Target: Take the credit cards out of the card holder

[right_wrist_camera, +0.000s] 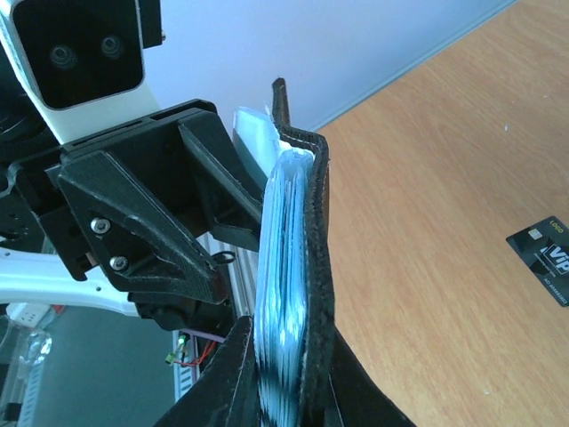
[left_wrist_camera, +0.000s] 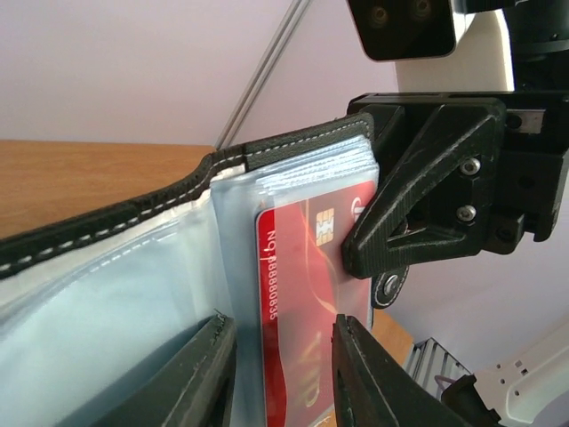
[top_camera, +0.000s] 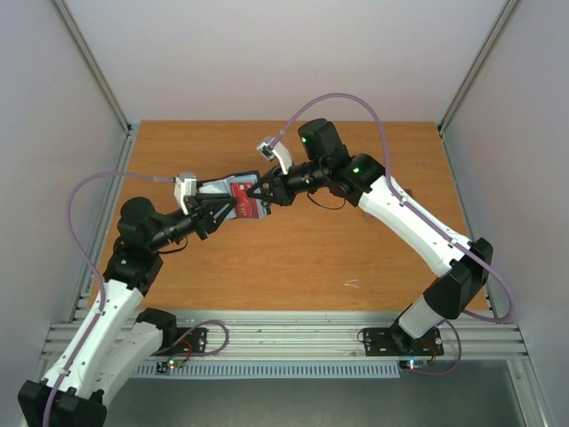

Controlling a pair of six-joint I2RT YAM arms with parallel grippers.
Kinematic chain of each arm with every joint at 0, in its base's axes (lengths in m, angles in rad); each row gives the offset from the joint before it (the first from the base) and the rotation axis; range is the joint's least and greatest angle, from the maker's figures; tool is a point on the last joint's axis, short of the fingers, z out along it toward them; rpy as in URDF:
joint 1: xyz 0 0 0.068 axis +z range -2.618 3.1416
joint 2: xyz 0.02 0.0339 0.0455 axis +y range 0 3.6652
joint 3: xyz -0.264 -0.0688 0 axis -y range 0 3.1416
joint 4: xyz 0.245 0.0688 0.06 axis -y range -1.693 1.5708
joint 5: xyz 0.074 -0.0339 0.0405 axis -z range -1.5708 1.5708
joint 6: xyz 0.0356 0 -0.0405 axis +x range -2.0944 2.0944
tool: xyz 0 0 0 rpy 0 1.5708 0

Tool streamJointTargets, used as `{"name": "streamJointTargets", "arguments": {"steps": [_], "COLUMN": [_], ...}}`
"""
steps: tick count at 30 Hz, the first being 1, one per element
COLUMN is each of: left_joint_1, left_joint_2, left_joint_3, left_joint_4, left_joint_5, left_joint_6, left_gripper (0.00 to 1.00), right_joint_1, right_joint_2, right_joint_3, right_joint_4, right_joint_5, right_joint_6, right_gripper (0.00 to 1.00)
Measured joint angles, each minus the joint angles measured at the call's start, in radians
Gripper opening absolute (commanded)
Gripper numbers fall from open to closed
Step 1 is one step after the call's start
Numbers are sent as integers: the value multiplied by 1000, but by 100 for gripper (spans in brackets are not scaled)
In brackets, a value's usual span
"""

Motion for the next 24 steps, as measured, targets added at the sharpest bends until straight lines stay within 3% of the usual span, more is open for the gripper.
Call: {"name": "streamJointTargets", "arguments": {"steps": [11, 17, 24], "left_joint_1": [30, 33, 33], "left_joint_2": [-53, -55, -28], "left_joint_3": [11, 12, 12], "left_joint_4": [16, 18, 14], "left_joint_5": [-27, -30, -26], "left_joint_6": [-41, -70, -97], "left_gripper": [36, 28, 27], "right_joint_1": [5, 6, 6], "right_joint_2": [0, 0, 0], "right_joint_3": [6, 14, 16], "right_joint_4": [-2, -1, 2], "right_joint_5": [60, 50, 16], "right_joint_6": [3, 3, 4], "right_gripper": [1, 1, 1]}}
